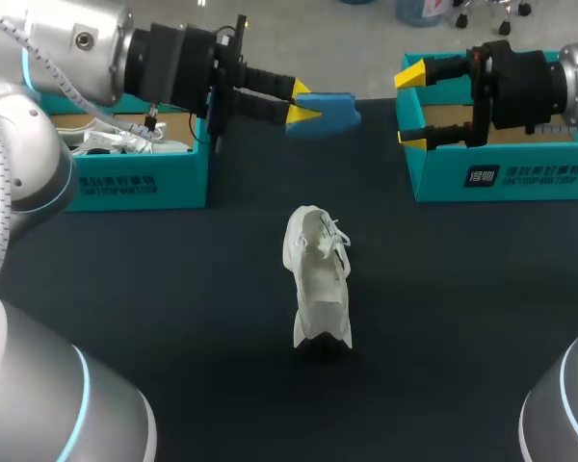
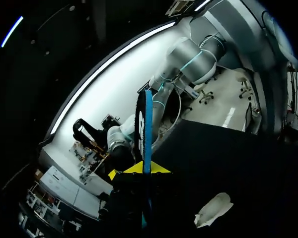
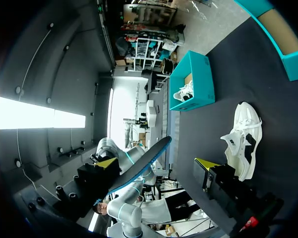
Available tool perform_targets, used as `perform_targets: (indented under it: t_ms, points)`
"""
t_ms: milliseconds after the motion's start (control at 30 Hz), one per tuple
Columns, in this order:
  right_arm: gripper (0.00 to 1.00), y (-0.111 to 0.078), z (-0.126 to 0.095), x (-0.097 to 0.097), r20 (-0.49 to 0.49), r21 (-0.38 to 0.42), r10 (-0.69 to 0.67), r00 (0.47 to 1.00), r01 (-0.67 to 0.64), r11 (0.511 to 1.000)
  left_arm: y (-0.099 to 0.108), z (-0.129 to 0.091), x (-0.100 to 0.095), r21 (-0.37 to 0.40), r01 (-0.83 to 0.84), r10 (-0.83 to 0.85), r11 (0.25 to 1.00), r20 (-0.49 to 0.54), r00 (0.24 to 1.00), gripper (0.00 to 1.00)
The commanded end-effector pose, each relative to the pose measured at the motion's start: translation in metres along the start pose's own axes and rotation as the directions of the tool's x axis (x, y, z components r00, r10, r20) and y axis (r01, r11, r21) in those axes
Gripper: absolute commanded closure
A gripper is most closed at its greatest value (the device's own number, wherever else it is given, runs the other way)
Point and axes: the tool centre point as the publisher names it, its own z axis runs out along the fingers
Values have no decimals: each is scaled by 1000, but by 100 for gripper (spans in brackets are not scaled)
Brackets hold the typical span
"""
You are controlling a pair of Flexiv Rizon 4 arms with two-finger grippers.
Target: Take the shoe out of the shoebox, open the shoe tongue, remove and reinsert the insole, then place the shoe into the shoebox
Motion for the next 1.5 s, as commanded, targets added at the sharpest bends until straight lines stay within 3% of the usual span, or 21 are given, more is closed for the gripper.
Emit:
perform_targets:
  t_ms: [33, 167, 200, 233, 300, 500, 733, 1033, 1500]
  points:
    - [0, 1, 2, 0, 2, 1, 1, 1000, -1, 1000, 0, -1, -2, -3, -165, 165, 986, -24, 986, 100]
    - [0, 1, 2, 0, 2, 1, 1, 1000, -1, 1000, 0, -1, -2, -3, -165, 165, 986, -24, 986, 100]
    - [0, 1, 2, 0, 2, 1, 1, 1000, -1, 1000, 7, 0, -1, 3, -173, 173, 985, 15, 985, 100]
    - [0, 1, 2, 0, 2, 1, 1, 1000, -1, 1000, 13, 1, 3, -40, -272, 272, 961, 1, 962, 100]
    - [0, 1, 2, 0, 2, 1, 1, 1000, -1, 1000, 19, 2, 6, -38, -312, 313, 949, 21, 950, 100]
    - [0, 1, 2, 0, 2, 1, 1, 1000, -1, 1000, 45, 10, 18, -118, -562, 563, 818, -28, 826, 100]
    - [0, 1, 2, 0, 2, 1, 1, 1000, -1, 1000, 56, 18, 20, -161, -662, 675, 732, 45, 736, 100]
    - [0, 1, 2, 0, 2, 1, 1, 1000, -1, 1000, 72, 37, 25, -175, -627, 648, 759, 114, 753, 100]
    - [0, 3, 31, 8, -29, 46, 5, 1000, -3, 999, 81, 56, 14, -217, -651, 683, 727, 133, 718, 100]
